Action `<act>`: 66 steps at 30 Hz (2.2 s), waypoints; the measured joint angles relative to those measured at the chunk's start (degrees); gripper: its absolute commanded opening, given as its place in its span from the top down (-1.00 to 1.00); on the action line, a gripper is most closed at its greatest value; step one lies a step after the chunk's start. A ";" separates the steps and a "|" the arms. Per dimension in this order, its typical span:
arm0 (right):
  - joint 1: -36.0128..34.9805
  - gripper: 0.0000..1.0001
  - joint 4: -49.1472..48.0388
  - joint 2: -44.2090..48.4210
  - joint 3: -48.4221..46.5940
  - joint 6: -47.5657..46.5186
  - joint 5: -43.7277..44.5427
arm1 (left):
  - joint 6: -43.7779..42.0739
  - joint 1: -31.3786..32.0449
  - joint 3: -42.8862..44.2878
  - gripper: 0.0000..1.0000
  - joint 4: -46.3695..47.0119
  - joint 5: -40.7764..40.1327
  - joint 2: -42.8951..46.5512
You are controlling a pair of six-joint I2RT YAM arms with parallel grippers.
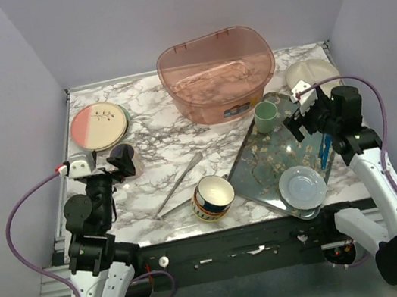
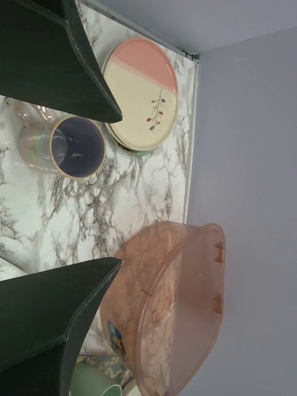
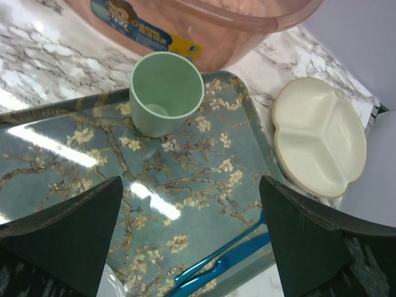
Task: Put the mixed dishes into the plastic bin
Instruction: Pick up the plate at the center of the board.
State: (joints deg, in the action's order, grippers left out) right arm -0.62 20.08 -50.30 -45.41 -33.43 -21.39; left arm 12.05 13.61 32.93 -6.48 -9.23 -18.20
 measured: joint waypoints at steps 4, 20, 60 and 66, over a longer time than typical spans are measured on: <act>0.00 -0.99 1.33 -4.07 -1.62 -3.85 0.79 | 0.00 0.02 0.00 -0.97 0.00 0.33 0.07; 2.27 -0.92 3.08 -24.30 -7.54 -19.19 11.63 | 0.00 1.49 0.00 -0.97 0.02 1.01 1.99; 12.35 -0.28 7.10 -62.60 -39.87 -24.37 19.78 | -0.11 2.16 0.00 -0.97 0.02 0.98 3.04; 12.35 -0.28 9.46 -62.73 -39.93 -24.70 18.91 | -0.11 2.16 0.00 -0.97 0.02 0.98 3.04</act>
State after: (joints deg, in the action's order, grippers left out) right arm 11.73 29.54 -113.03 -85.34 -58.13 -2.48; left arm 11.94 15.77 32.93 -6.46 -8.25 -15.16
